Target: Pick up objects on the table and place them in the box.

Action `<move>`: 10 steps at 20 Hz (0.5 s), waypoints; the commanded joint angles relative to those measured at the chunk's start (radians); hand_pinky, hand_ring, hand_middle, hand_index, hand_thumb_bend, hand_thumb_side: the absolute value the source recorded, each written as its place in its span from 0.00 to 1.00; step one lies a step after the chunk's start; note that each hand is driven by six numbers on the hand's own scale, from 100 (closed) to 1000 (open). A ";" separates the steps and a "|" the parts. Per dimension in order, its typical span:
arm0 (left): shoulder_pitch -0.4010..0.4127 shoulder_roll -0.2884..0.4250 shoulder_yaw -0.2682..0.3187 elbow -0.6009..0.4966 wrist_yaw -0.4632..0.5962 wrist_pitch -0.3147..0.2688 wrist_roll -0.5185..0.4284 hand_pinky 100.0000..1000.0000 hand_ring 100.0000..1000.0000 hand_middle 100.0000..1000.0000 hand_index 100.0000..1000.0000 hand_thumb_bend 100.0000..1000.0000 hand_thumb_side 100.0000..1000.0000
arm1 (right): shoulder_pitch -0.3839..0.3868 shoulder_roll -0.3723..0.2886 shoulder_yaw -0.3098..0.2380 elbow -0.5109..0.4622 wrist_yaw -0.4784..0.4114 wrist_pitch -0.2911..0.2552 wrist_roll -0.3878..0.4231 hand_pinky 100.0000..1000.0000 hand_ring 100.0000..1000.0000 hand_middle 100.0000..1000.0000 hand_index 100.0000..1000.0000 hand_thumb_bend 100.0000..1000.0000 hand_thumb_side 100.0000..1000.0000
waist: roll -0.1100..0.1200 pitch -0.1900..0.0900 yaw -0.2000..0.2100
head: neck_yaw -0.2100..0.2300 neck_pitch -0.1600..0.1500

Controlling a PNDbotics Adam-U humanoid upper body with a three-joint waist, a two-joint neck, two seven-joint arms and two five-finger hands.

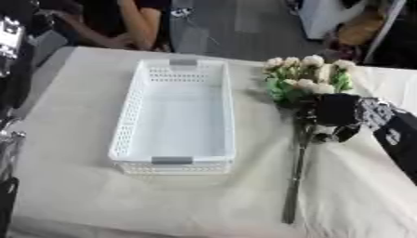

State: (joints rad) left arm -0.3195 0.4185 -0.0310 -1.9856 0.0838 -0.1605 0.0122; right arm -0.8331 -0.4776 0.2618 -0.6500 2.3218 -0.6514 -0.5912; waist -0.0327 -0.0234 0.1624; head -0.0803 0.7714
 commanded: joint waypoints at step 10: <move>-0.024 0.000 -0.002 -0.014 0.005 -0.001 -0.010 0.42 0.58 0.71 0.68 0.00 0.75 | -0.021 0.050 0.057 -0.101 -0.146 -0.256 -0.316 0.07 0.24 0.30 0.33 0.00 0.00 | 0.001 -0.005 0.009 | -0.012 -0.001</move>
State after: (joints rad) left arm -0.3276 0.4101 -0.0318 -1.9856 0.0847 -0.1588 0.0055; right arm -0.8391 -0.4125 0.3092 -0.7224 2.2071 -0.6259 -0.6165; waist -0.0331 -0.0185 0.1702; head -0.0887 0.7714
